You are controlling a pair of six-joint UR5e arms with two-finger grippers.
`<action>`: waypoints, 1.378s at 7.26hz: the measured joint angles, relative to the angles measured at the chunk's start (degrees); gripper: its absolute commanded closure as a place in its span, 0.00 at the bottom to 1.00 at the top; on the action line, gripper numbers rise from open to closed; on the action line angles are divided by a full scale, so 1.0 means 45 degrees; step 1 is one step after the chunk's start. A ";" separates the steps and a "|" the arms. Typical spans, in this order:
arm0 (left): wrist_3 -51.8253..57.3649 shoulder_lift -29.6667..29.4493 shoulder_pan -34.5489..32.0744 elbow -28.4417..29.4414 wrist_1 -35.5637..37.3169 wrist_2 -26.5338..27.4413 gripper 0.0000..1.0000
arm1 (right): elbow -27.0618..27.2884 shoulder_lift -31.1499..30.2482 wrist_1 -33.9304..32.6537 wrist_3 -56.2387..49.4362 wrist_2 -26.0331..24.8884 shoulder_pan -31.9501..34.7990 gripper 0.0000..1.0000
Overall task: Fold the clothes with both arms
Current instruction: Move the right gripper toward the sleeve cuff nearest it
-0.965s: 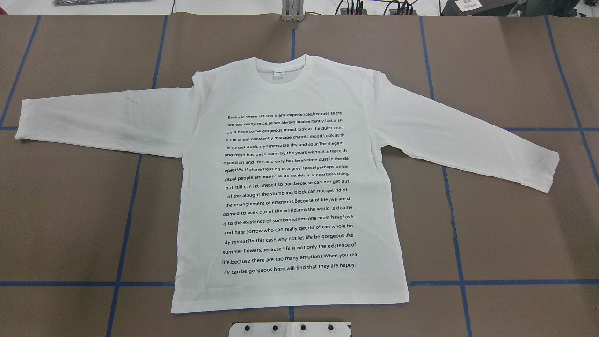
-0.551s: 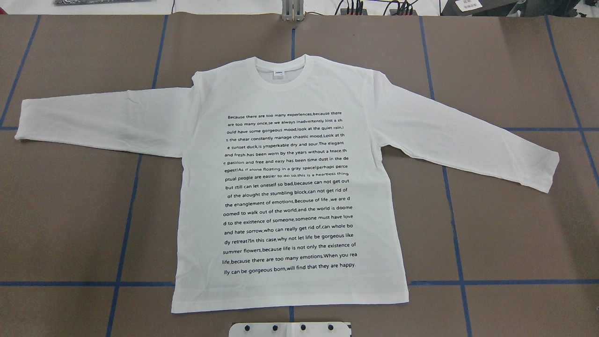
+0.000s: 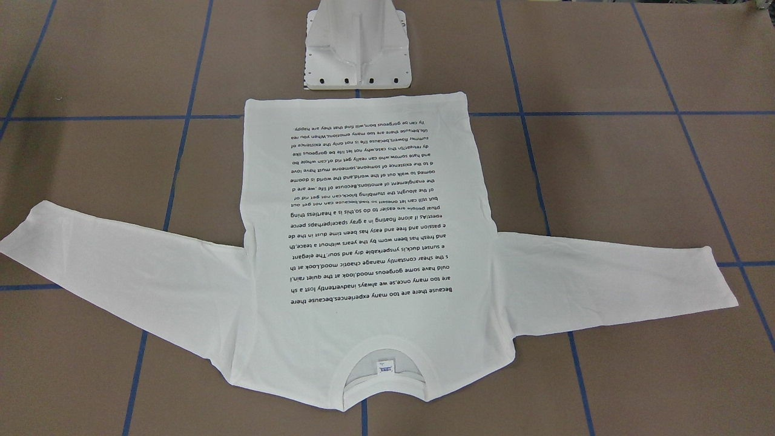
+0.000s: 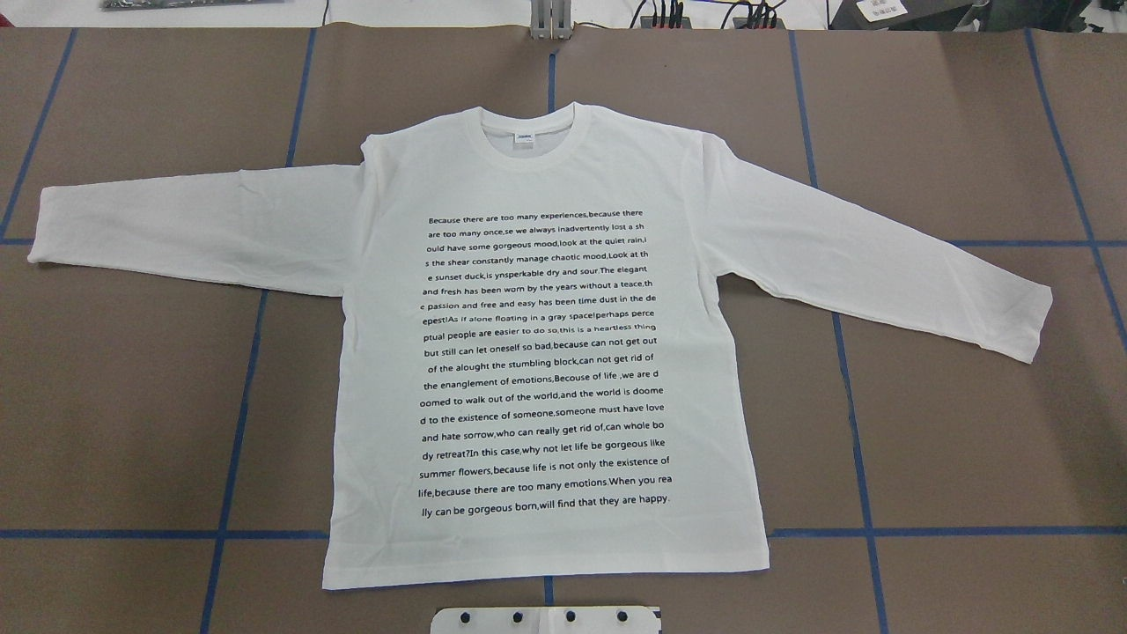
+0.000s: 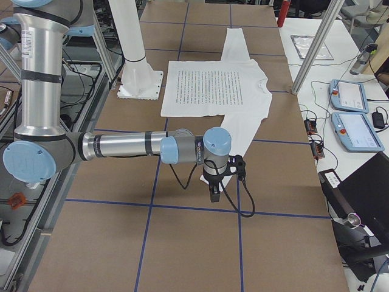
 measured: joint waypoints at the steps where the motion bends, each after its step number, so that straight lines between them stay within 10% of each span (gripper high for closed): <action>1: -0.0007 -0.0020 0.0208 -0.0025 -0.0179 0.0053 0.00 | -0.0219 -0.0153 0.1236 0.0036 -0.0007 -0.0504 0.00; 10: -0.0144 -0.0019 0.0344 -0.0423 -0.1045 -0.0820 0.00 | -0.3374 0.0720 0.6827 0.6069 -0.1528 -0.4340 0.00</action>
